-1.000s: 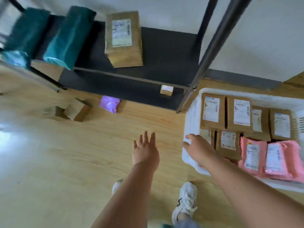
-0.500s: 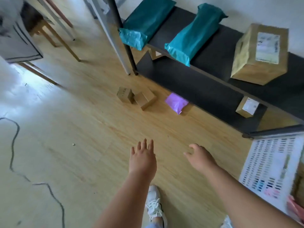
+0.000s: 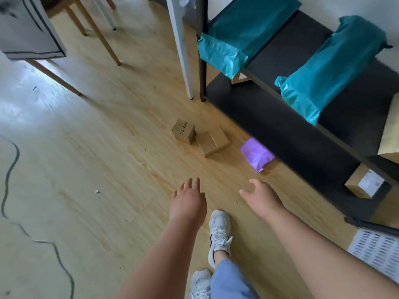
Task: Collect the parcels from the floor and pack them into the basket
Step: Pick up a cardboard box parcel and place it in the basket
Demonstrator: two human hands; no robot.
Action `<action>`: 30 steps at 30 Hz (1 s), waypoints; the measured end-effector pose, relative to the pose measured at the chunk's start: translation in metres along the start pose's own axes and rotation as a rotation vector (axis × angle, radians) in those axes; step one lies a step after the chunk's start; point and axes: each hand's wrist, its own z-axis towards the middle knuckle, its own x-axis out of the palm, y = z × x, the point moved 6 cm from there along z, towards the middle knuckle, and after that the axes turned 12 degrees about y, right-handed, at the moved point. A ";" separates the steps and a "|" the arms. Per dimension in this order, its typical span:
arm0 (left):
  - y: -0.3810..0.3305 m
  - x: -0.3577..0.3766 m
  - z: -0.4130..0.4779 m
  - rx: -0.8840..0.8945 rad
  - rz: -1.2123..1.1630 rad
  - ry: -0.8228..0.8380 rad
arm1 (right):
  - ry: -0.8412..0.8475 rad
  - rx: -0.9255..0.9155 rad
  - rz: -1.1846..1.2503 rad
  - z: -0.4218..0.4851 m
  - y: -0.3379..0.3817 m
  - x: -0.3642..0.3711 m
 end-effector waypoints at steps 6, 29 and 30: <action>0.010 -0.018 0.104 -0.016 -0.143 0.006 | 0.022 -0.026 -0.025 0.102 0.054 -0.012; 0.037 0.046 0.340 -0.003 -0.442 0.088 | 0.000 -0.007 0.210 0.341 0.045 0.011; 0.034 0.039 0.328 0.005 -0.461 0.076 | 0.010 -0.002 0.248 0.329 0.043 0.009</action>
